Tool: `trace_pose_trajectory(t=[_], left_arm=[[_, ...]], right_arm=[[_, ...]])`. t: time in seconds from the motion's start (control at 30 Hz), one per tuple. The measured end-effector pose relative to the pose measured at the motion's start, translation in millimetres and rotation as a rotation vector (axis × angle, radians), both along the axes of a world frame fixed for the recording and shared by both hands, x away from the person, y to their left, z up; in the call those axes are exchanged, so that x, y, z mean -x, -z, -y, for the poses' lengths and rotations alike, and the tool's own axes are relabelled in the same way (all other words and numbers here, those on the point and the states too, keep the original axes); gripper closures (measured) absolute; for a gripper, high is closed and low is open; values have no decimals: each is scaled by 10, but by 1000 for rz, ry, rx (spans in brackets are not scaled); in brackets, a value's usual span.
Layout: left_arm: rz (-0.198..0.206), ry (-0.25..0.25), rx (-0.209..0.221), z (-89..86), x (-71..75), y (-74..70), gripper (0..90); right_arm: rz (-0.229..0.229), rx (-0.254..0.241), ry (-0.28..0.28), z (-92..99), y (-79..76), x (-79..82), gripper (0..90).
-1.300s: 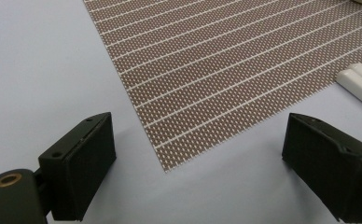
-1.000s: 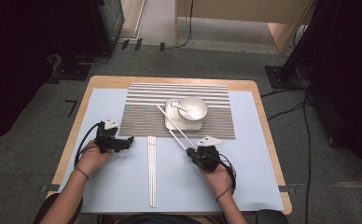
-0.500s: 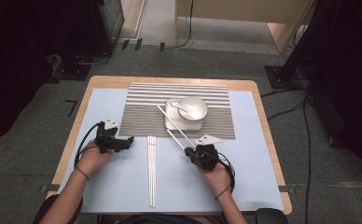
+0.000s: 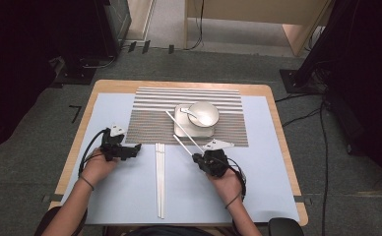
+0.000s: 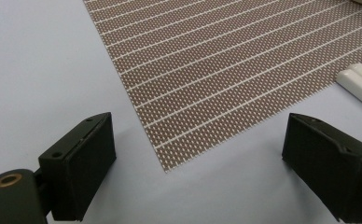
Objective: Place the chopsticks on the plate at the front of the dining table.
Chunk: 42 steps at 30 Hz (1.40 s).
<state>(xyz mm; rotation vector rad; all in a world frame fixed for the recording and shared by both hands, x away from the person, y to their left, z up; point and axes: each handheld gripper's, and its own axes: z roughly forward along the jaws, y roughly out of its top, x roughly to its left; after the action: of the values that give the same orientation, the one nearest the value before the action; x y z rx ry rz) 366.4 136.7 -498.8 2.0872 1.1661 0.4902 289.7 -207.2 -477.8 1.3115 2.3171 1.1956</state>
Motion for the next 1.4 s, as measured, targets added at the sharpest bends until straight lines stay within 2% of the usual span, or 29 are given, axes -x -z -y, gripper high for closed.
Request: trace_pose_trajectory(t=[0.3,0.77,1.4], left_arm=[[1,0,1,0,1,1,89],[2,0,0,0,2,1,89],[3,0,-1,0,2,1,89]], right_arm=[[1,10,-2,-24,-41,-65,857],[-3,1,-1,-58,-114,-163,857],[-8,7,2,-80,-149,-279,857]])
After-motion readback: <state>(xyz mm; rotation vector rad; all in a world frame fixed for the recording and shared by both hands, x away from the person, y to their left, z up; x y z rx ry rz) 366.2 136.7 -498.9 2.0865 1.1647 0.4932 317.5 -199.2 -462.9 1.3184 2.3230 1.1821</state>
